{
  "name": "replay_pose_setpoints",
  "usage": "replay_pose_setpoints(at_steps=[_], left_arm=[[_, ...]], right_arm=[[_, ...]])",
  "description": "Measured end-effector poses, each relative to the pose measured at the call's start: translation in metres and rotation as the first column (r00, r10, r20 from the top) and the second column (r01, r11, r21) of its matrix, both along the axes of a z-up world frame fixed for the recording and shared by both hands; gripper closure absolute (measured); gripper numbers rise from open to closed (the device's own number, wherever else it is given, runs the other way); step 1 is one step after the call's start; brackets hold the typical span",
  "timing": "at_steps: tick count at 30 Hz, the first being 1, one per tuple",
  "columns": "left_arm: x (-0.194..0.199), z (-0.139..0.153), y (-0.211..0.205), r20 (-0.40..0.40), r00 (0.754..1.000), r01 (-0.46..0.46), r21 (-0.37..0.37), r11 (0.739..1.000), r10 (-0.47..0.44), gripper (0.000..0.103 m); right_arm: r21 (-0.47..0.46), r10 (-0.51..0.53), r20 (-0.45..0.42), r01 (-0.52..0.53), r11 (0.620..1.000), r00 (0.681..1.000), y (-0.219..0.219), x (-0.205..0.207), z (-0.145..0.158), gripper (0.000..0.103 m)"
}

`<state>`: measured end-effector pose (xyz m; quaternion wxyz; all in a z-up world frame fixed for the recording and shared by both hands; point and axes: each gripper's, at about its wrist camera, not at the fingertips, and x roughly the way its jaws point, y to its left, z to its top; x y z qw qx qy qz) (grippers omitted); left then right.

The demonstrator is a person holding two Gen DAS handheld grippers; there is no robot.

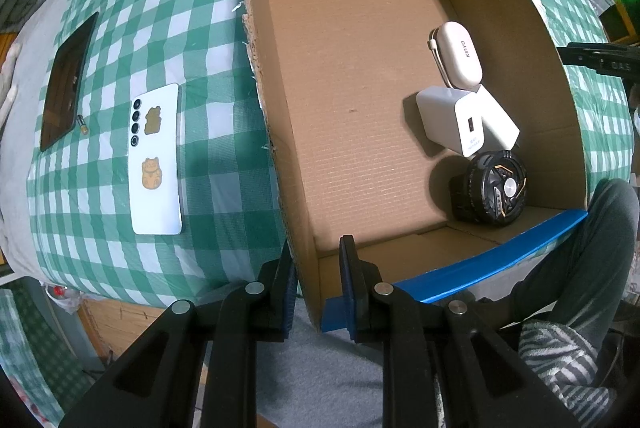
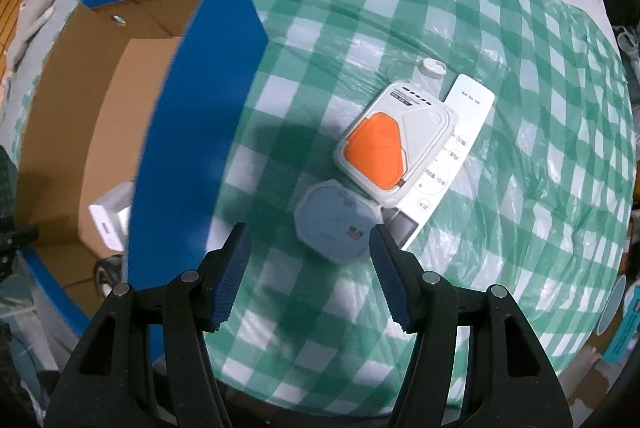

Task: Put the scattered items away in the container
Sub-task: 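Move the right tool to the grey octagonal speaker and grasp it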

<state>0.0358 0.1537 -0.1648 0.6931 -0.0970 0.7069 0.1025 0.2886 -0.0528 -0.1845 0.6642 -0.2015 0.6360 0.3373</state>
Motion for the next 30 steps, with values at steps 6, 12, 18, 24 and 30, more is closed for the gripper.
replay_pose_setpoints(at_steps=[6, 12, 18, 24, 30], left_arm=[[-0.001, -0.001, 0.000, -0.002, 1.000, 0.000, -0.003, 1.000, 0.000, 0.085], [-0.001, -0.001, 0.001, -0.003, 1.000, -0.001, -0.006, 1.000, 0.001, 0.085], [-0.001, -0.001, 0.001, -0.004, 1.000, -0.004, -0.009, 1.000, 0.004, 0.085], [-0.001, -0.002, 0.002, -0.004, 1.000, -0.004, -0.009, 1.000, 0.004, 0.085], [-0.001, -0.002, 0.002, -0.003, 1.000, -0.004, -0.011, 1.000, 0.004, 0.084]], right_arm=[[-0.020, -0.002, -0.002, 0.002, 1.000, 1.000, 0.000, 0.010, -0.021, 0.041], [-0.030, -0.016, -0.011, 0.015, 0.999, 1.000, 0.001, 0.011, -0.033, 0.041], [-0.038, -0.005, -0.012, 0.004, 0.999, 1.000, 0.006, 0.010, -0.044, 0.036], [-0.055, 0.022, -0.011, -0.023, 0.998, 1.000, 0.014, -0.002, -0.049, 0.034], [-0.071, 0.066, -0.040, -0.069, 0.995, 0.997, 0.023, -0.023, -0.053, 0.034]])
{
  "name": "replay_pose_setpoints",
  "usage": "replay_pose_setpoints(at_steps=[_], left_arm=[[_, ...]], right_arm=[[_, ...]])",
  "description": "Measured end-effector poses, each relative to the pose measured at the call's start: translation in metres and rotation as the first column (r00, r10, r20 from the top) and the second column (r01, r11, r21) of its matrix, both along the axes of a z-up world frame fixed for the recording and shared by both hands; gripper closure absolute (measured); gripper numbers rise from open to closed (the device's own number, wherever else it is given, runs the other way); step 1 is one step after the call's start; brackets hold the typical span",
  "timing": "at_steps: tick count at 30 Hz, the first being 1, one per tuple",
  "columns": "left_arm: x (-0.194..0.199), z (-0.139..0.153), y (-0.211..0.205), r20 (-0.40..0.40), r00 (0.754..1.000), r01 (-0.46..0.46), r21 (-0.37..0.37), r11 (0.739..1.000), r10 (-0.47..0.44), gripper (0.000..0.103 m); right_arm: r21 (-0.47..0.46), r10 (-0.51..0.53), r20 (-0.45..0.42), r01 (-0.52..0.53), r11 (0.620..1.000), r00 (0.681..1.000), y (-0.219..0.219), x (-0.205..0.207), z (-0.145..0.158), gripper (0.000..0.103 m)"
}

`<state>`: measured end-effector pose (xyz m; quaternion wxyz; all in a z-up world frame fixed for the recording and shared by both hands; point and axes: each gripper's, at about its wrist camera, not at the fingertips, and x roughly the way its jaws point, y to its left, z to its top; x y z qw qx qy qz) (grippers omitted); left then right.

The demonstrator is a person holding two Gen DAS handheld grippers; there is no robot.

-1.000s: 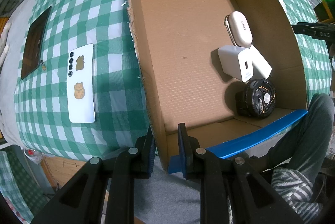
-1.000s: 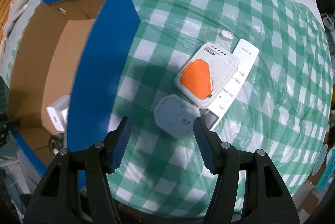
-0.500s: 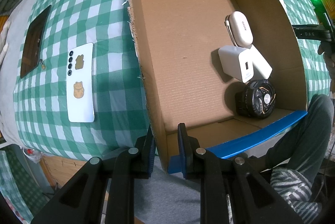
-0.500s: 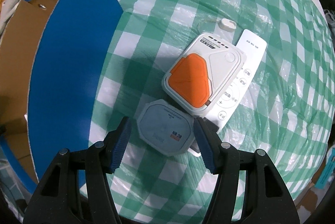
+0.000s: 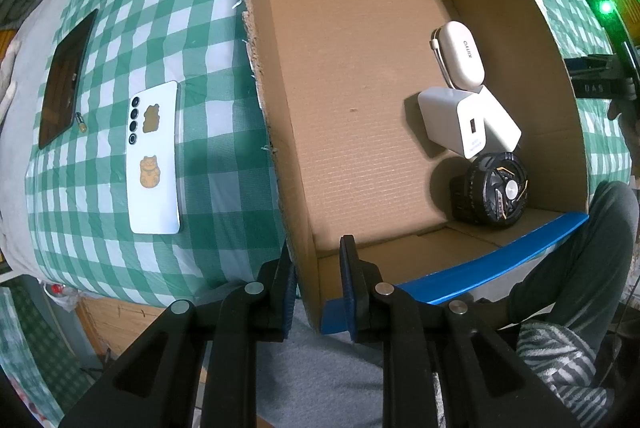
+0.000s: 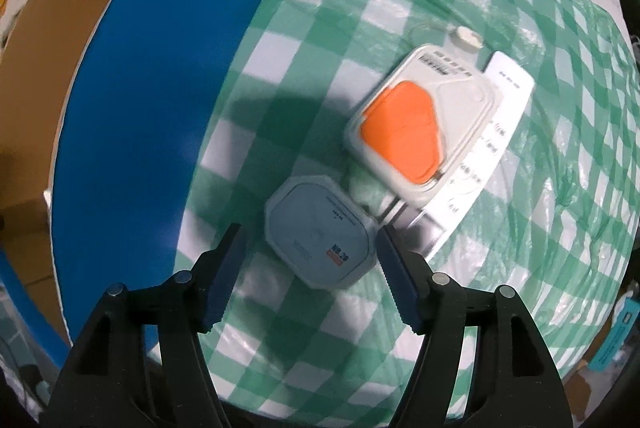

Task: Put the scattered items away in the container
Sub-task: 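Move the right tool to the grey octagonal speaker and grasp it, then lift the grey speaker into the box and open the right gripper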

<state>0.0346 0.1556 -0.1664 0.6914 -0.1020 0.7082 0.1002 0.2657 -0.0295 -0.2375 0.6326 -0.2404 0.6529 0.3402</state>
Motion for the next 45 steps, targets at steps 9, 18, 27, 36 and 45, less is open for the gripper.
replay_pose_setpoints(at_steps=[9, 18, 27, 36, 45], left_arm=[[0.000, 0.000, 0.000, 0.000, 1.000, 0.000, 0.000, 1.000, 0.000, 0.083], [0.000, -0.001, 0.001, -0.002, 1.000, -0.004, -0.003, 1.000, 0.004, 0.083], [-0.001, -0.001, 0.001, -0.002, 1.000, -0.004, -0.003, 1.000, 0.004, 0.083], [0.000, -0.001, 0.001, -0.002, 1.000, -0.005, -0.003, 1.000, 0.005, 0.083], [0.000, -0.001, 0.001, -0.002, 1.000, -0.008, -0.005, 1.000, 0.008, 0.083]], right_arm=[[-0.024, 0.097, 0.022, -0.097, 0.995, 0.995, 0.017, -0.017, -0.016, 0.034], [-0.040, 0.171, -0.010, -0.172, 0.984, 0.985, 0.027, -0.018, -0.046, 0.032], [-0.033, 0.140, 0.005, -0.140, 0.990, 0.990, 0.032, -0.022, -0.051, 0.037], [-0.001, 0.106, 0.005, -0.106, 0.994, 0.994, 0.021, -0.031, -0.037, 0.037], [0.020, 0.095, 0.026, -0.096, 0.995, 0.995, 0.005, -0.026, 0.003, 0.037]])
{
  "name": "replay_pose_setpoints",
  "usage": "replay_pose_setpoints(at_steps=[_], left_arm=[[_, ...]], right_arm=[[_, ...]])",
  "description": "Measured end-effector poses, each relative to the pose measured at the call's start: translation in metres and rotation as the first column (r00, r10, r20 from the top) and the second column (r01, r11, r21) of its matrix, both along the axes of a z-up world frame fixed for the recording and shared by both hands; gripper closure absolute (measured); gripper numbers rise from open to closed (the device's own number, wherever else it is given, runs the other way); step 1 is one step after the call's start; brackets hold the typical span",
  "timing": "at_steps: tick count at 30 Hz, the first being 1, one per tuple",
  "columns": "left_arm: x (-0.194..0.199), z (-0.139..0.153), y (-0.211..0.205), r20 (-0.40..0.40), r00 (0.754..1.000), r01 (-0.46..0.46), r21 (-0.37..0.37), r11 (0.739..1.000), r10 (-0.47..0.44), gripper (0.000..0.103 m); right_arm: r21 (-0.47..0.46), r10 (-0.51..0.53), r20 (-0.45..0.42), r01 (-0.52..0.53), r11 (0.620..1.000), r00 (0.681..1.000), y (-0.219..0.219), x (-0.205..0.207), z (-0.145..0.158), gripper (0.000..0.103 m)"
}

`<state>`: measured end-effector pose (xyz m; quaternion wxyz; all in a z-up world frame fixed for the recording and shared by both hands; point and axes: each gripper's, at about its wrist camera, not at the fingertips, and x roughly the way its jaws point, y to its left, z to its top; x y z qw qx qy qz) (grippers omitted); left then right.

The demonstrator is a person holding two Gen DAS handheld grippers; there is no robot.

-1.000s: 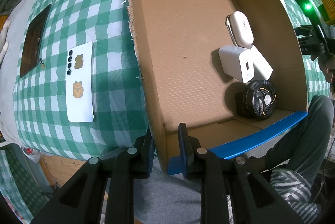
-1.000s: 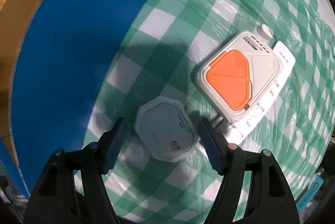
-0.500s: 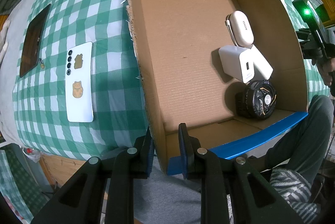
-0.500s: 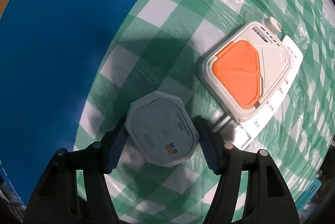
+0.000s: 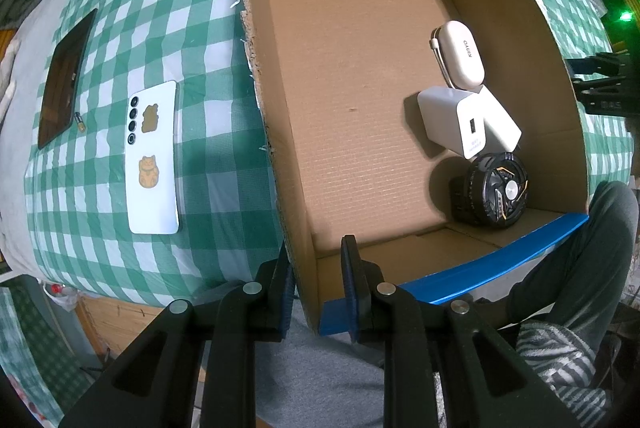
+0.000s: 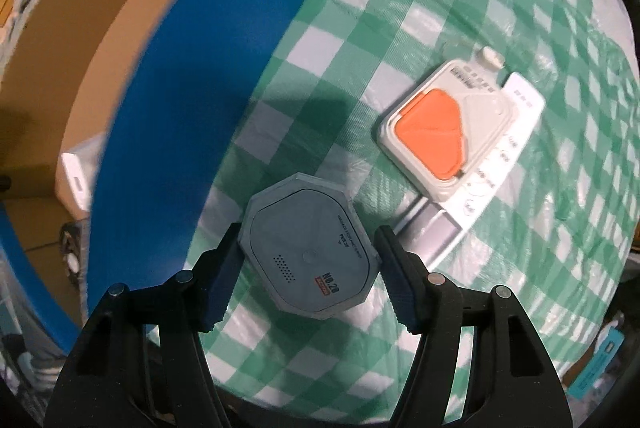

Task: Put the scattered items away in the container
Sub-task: 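Lift the grey speaker into the box and open the right gripper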

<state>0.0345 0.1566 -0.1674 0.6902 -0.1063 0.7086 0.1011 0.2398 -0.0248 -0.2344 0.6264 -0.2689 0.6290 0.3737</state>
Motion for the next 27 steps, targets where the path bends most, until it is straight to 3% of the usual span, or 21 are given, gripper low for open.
replay_pose_setpoints(at_steps=[13, 19, 27], left_arm=[[0.001, -0.001, -0.001, -0.001, 1.000, 0.005, 0.004, 1.000, -0.005, 0.083], [0.001, -0.001, -0.001, -0.002, 1.000, 0.006, 0.004, 1.000, -0.006, 0.083], [0.003, 0.000, -0.001, -0.001, 1.000, 0.003, 0.002, 1.000, -0.003, 0.083]], right_arm=[[0.073, 0.077, 0.047, -0.080, 0.994, 0.996, 0.017, -0.023, 0.102, 0.037], [0.121, 0.133, 0.045, -0.137, 0.983, 0.990, 0.028, -0.047, 0.129, 0.037], [0.140, 0.201, 0.031, -0.203, 0.969, 0.979, 0.053, -0.077, 0.131, 0.037]])
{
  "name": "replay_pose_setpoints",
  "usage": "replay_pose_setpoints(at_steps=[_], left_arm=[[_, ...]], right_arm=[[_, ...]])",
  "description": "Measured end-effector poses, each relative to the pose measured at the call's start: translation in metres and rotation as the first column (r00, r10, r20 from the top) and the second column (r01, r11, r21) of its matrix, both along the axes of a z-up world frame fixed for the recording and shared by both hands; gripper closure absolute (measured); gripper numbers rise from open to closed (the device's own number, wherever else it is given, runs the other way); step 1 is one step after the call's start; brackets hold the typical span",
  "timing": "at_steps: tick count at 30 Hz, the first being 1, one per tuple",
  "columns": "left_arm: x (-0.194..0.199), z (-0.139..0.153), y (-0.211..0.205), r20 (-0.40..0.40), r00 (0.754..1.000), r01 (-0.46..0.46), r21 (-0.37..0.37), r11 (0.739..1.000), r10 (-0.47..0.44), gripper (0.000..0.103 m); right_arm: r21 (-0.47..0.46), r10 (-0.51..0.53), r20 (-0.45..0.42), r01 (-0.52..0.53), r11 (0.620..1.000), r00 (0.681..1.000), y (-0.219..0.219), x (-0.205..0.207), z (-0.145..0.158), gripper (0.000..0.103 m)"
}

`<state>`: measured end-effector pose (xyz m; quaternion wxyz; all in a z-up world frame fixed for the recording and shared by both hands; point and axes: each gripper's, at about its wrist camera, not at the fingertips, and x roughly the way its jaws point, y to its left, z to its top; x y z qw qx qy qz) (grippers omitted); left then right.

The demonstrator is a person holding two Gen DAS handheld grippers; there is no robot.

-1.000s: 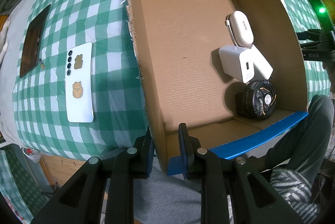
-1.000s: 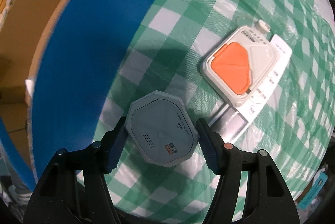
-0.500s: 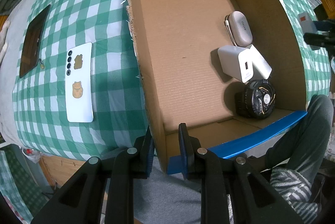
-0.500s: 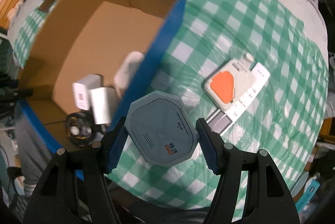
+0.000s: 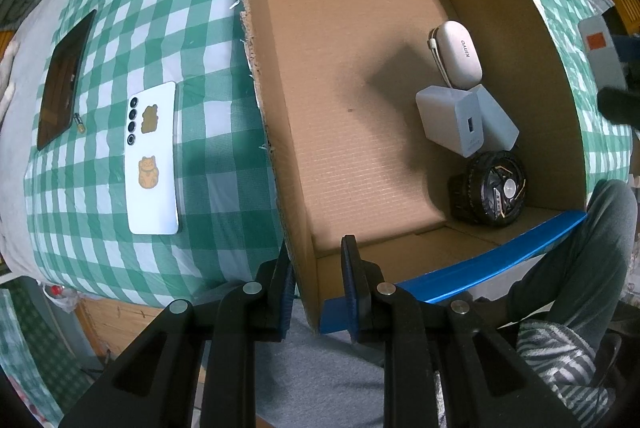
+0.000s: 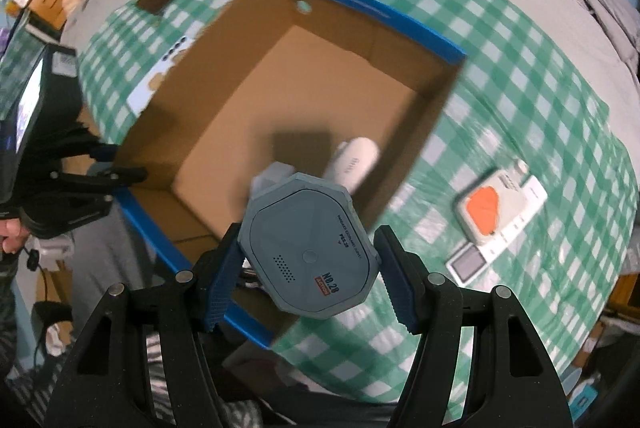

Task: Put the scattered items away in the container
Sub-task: 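Lift the grey speaker into the box and open the right gripper, then move the right tool back to the white-and-orange power bank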

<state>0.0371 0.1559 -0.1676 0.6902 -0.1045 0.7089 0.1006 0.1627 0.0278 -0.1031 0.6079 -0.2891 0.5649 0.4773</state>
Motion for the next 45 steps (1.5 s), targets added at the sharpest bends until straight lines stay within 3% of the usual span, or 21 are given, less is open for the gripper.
replay_pose_setpoints(at_steps=[11, 28, 31, 34, 45], left_arm=[[0.001, 0.002, 0.000, 0.002, 1.000, 0.003, 0.000, 1.000, -0.003, 0.083], [0.001, 0.003, 0.001, 0.003, 1.000, 0.002, 0.000, 1.000, -0.002, 0.083], [0.001, 0.002, 0.000, 0.002, 1.000, 0.005, 0.000, 1.000, -0.005, 0.083], [0.001, 0.003, 0.000, 0.002, 1.000, 0.007, 0.007, 1.000, -0.007, 0.083], [0.001, 0.003, -0.001, 0.003, 1.000, 0.006, 0.007, 1.000, -0.006, 0.083]], right_arm=[[-0.049, 0.052, -0.035, -0.054, 0.997, 0.998, 0.025, -0.031, -0.030, 0.037], [-0.098, 0.024, -0.048, -0.029, 0.995, 0.999, 0.026, -0.032, -0.062, 0.037], [-0.097, 0.008, -0.043, -0.012, 0.995, 0.999, 0.023, -0.032, -0.058, 0.036], [-0.070, -0.004, -0.045, 0.001, 0.998, 0.999, 0.020, -0.029, -0.049, 0.028], [-0.017, -0.059, -0.003, 0.059, 0.998, 0.998, 0.004, -0.011, -0.015, 0.028]])
